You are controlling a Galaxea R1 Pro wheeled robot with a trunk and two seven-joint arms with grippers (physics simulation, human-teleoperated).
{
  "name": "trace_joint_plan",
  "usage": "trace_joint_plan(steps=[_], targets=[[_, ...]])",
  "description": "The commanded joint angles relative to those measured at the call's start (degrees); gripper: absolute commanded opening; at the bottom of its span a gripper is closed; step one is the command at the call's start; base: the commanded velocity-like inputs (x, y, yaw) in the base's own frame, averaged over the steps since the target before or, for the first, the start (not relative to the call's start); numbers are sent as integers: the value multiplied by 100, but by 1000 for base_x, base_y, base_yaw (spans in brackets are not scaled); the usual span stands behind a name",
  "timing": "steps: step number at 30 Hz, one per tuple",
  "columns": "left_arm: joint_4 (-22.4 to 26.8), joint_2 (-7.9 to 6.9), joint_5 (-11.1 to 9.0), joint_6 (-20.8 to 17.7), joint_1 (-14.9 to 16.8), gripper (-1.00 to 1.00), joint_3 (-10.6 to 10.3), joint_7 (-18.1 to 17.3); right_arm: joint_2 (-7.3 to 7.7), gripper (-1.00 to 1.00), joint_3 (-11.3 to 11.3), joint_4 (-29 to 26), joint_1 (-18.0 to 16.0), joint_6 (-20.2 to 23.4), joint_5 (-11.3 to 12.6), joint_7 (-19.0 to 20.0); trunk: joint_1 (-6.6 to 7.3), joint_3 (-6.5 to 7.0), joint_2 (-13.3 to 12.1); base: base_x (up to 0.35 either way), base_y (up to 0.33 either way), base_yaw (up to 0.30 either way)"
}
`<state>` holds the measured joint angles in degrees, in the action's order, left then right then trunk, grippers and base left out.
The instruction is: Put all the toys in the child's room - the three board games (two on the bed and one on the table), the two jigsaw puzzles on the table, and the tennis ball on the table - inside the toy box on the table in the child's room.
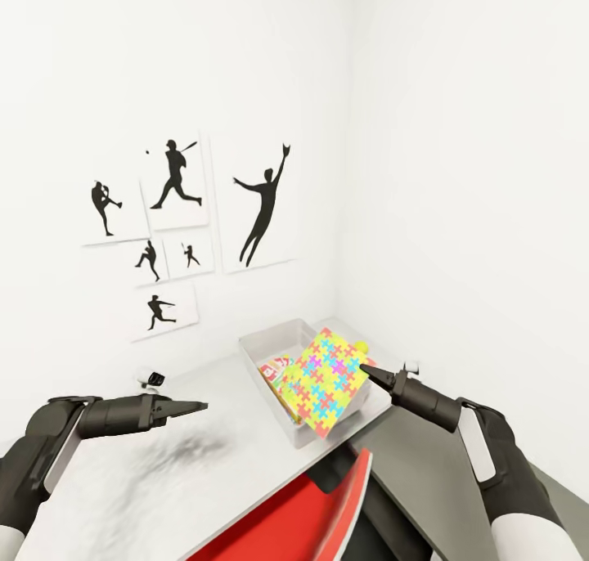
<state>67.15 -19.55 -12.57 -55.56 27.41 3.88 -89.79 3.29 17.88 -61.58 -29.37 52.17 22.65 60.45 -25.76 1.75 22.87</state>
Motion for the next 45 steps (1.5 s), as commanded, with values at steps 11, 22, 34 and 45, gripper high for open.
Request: trace_joint_plan(steps=[11,22,34,45], targets=[[0,4,0,-61,-4,100,-8,-21,1,-100,-1,13,11,15,2,28,-3,-68,5,68,-19,0],[0,10,0,-59,-7,100,-10,-21,-4,-100,0,14,19,12,2,28,-3,-82,5,82,-1,18],[0,13,0,-60,-6,100,-10,-21,-3,-100,-2,14,19,14,2,28,-3,-129,5,55,0,101],[0,13,0,-60,-7,100,-10,-21,-4,-100,-3,14,19,12,-5,28,-3,-132,5,89,0,6]])
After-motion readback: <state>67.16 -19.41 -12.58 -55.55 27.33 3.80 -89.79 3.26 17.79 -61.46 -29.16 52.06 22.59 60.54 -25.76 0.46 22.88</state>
